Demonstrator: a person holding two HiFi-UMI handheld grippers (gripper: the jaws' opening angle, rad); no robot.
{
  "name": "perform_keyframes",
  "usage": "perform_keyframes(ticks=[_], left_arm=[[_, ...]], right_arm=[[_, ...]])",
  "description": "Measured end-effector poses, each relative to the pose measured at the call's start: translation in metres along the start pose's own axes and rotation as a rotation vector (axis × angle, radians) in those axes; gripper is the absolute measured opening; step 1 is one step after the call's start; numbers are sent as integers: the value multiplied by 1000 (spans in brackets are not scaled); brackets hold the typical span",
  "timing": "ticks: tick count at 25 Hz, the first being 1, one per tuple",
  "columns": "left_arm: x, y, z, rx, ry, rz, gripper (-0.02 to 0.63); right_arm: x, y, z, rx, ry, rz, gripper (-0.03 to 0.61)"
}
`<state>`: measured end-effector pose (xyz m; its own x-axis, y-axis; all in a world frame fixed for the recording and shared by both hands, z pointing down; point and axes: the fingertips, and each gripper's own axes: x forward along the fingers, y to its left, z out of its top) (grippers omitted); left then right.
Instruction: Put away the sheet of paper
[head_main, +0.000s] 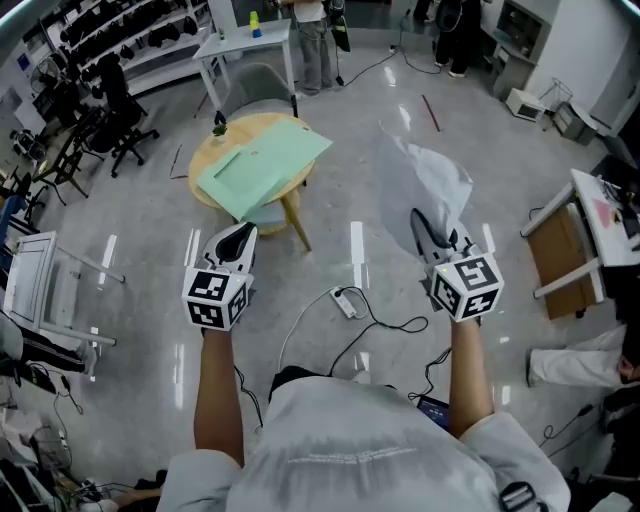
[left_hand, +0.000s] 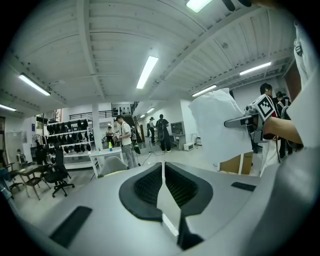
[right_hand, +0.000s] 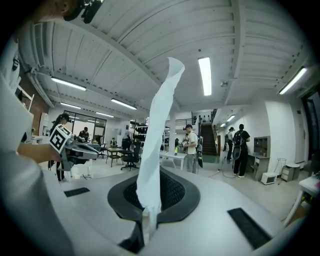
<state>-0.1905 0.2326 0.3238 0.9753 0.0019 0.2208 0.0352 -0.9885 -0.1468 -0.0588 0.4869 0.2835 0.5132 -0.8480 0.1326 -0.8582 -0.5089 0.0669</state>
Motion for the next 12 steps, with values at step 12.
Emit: perform_keyframes(ticks=[12], left_arm=[[47, 21, -17, -25, 30, 30, 32]], right_arm=[[37, -38, -21, 62, 39, -3, 29]])
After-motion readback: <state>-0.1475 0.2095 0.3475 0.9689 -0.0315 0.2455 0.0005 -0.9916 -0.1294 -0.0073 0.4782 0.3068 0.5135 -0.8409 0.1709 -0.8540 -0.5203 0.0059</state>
